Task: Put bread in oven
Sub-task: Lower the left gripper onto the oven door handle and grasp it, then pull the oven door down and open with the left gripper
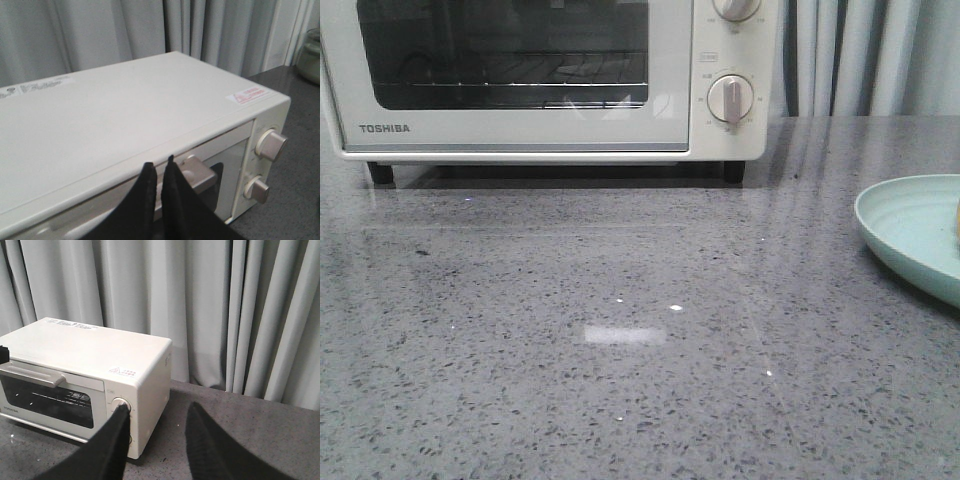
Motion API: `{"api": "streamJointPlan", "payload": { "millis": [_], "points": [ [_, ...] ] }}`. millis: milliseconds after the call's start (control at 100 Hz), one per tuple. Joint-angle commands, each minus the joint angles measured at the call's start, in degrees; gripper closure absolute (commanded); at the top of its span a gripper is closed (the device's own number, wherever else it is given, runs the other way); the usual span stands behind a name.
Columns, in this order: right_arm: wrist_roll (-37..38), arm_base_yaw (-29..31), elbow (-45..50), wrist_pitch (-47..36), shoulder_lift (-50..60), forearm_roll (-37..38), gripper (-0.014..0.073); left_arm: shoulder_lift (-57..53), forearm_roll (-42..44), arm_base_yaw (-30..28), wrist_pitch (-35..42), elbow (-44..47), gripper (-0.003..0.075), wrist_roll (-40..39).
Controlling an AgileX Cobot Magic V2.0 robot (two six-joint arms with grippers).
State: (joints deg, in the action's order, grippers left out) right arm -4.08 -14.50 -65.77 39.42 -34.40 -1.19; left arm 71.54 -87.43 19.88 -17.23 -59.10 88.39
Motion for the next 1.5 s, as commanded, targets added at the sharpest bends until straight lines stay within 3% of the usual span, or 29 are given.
{"api": "streamJointPlan", "payload": {
  "millis": [0,190,920,1240,1490],
  "points": [
    [-0.71,-0.12,-1.86,-4.24,-0.76,-0.14,0.0359,-1.26,-5.26,0.59,1.04,-0.1,0.074,4.31],
    [-0.71,-0.12,-1.86,-4.24,-0.76,-0.14,0.0359,-1.01,-19.33,0.59,0.48,1.95,0.074,19.57],
    [-0.71,-0.12,-1.86,-3.46,-0.76,-0.14,0.0359,2.45,-19.33,0.47,-1.51,0.0,0.074,22.31],
    [-0.71,-0.12,-1.86,-3.46,-0.76,-0.14,0.0359,3.13,-19.33,-2.98,-1.8,-1.06,0.074,22.42],
    [-0.71,-0.12,-1.86,-3.46,-0.76,-0.14,0.0359,7.7,-19.33,-3.51,-5.95,-1.06,0.074,22.42]
  ]
}}
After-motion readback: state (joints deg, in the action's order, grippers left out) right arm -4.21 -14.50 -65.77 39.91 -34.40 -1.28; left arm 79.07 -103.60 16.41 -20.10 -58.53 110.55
